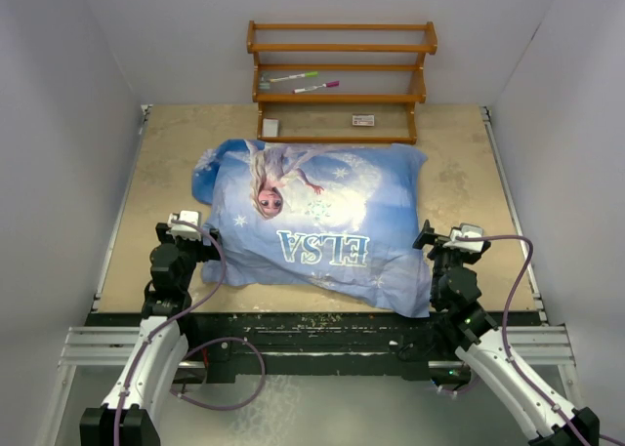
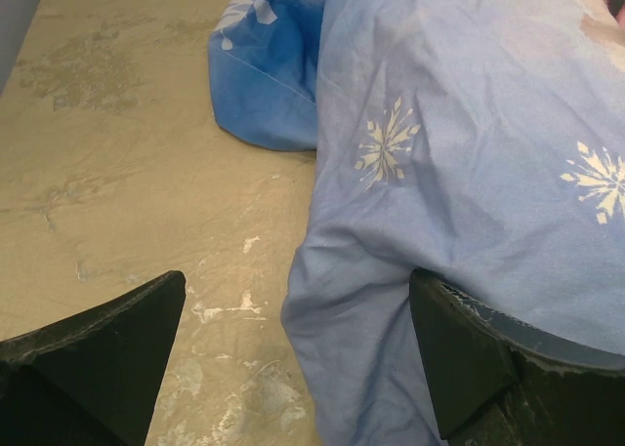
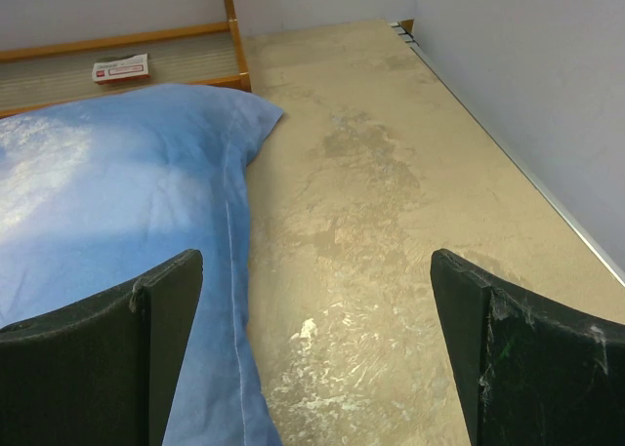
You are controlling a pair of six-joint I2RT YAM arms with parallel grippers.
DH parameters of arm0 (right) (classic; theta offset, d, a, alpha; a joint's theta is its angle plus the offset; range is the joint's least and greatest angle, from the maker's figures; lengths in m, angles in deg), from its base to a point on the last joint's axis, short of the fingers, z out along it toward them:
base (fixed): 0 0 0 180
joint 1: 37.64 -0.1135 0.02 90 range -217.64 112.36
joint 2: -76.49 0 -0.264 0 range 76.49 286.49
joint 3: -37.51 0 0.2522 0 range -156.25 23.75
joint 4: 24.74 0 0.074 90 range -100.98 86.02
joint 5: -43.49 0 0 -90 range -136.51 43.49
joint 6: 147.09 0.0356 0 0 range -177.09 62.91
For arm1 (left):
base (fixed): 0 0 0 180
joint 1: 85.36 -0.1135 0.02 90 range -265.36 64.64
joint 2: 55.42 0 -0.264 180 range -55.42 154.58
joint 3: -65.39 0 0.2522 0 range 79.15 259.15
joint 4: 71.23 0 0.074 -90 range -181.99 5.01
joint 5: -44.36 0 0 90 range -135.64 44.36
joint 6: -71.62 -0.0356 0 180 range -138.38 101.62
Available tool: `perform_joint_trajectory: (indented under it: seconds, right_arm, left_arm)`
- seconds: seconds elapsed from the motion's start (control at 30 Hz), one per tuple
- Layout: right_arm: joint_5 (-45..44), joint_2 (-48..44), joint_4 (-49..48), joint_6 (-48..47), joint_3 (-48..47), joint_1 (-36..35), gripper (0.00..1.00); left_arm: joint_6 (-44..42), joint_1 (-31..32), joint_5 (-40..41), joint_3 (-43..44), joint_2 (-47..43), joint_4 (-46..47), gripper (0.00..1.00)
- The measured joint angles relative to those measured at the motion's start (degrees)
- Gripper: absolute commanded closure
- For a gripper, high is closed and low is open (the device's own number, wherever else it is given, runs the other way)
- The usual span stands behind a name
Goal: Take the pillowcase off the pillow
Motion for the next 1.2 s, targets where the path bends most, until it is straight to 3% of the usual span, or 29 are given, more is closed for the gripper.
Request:
perform_joint_trajectory:
  seconds: [0.57, 0.73, 0.83, 1.03, 1.2]
  right_arm:
    - [-0.07, 4.39, -1.57, 0.04, 0.00, 0.04, 0.00]
    - [0.50, -4.57, 3.30, -1.11, -0.57, 0.04, 0.00]
    - [-0.26, -2.36, 7.17, 0.55, -5.81, 0.11, 0.00]
    - [-4.83, 11.76, 21.86, 26.53, -27.32, 0.11, 0.00]
    - [3.37, 10.64, 21.33, 34.10, -29.05, 0.13, 0.00]
  left_arm:
    - [0.04, 0.00, 0.42, 1.14, 0.20, -2.12, 0.01]
    - [-2.97, 0.00, 0.07, 17.11, 7.89, -13.94, 0.01]
    - [-7.08, 0.00, -1.25, 29.29, 12.72, -20.70, 0.01]
    - [-16.22, 0.00, -9.42, 45.46, 18.01, -36.61, 0.01]
    - [-27.36, 0.02, -22.14, 49.72, 17.88, -52.85, 0.01]
